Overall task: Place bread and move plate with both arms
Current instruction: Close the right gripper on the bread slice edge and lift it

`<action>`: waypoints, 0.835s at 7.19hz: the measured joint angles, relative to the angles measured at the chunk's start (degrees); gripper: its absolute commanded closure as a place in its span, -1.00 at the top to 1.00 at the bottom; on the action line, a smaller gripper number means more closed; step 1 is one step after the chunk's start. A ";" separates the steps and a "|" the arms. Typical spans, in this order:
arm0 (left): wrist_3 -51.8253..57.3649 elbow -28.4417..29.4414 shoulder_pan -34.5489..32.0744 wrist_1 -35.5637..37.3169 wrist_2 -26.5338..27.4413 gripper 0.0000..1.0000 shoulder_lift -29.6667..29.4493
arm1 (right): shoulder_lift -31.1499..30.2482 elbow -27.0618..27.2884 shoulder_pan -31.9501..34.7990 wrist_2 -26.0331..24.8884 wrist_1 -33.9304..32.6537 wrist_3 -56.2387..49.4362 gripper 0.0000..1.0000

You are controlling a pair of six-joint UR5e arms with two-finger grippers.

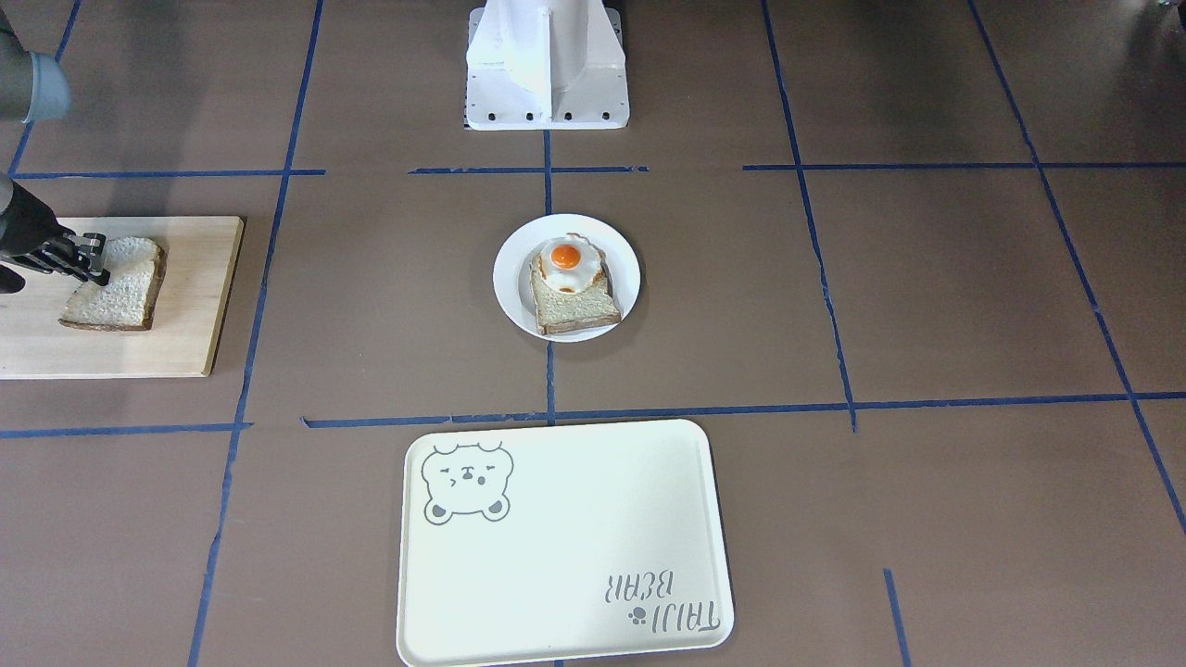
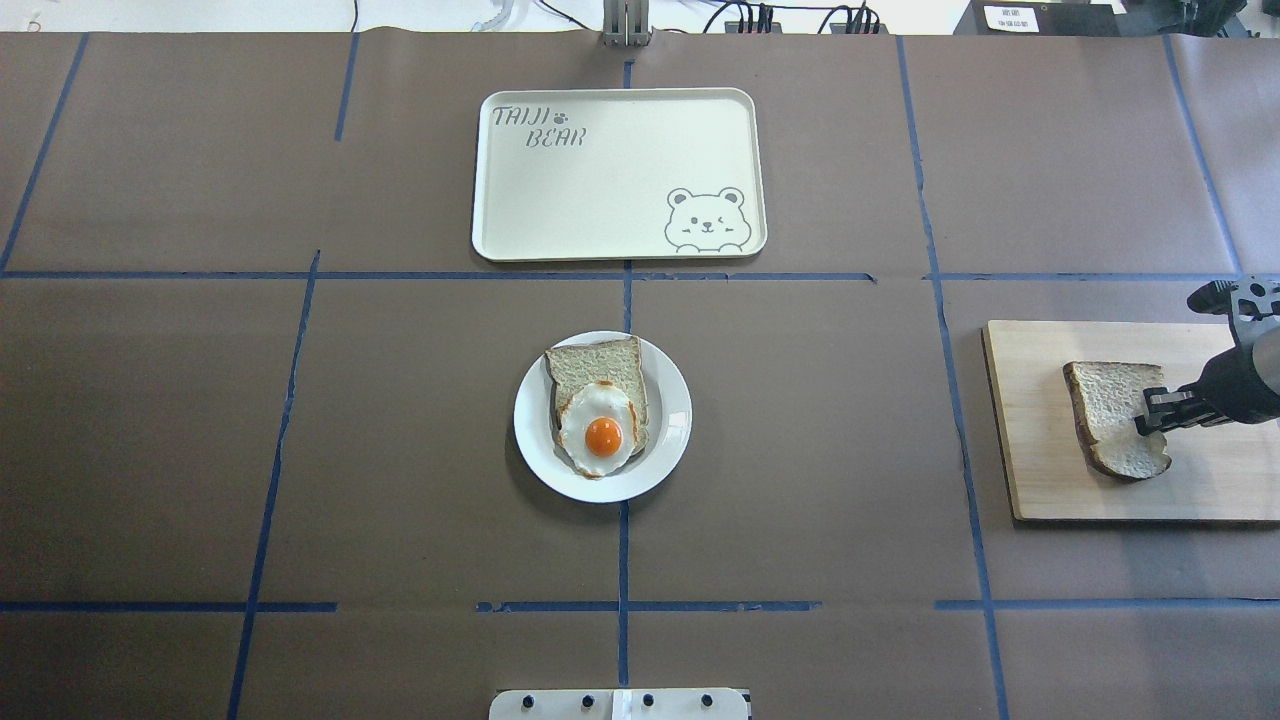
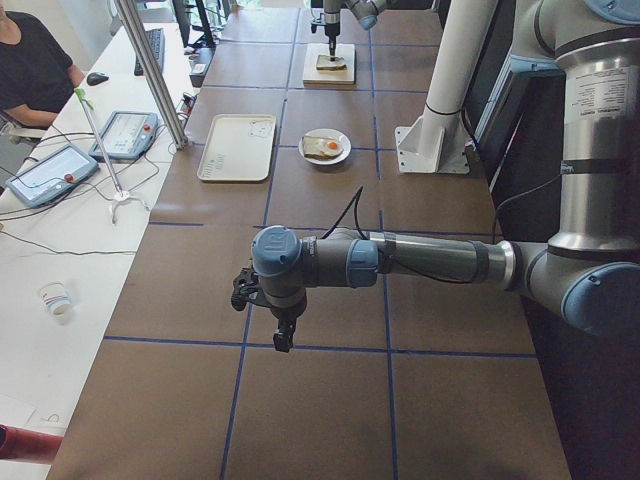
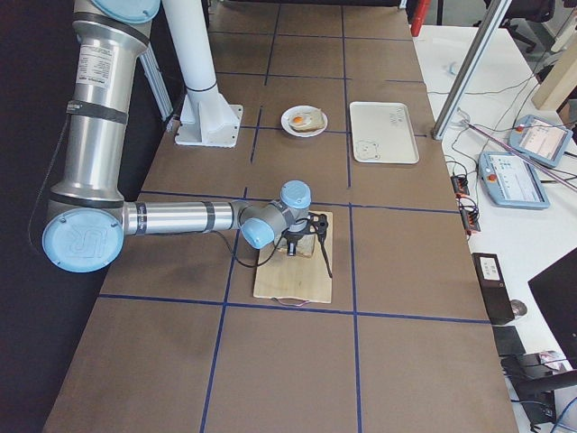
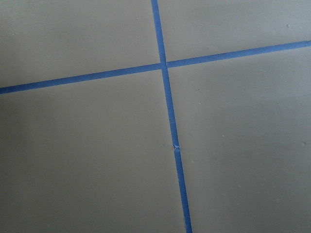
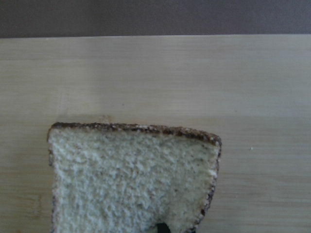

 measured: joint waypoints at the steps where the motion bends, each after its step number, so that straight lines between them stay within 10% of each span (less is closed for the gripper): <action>1: 0.00 -0.03 0.02 0.00 0.00 1.00 0.00 | 0.00 0.08 0.01 -0.04 0.02 0.04 -1.00; 6: 0.00 -0.18 0.03 0.02 0.00 1.00 0.00 | -0.26 4.64 3.12 2.45 0.73 0.39 -1.00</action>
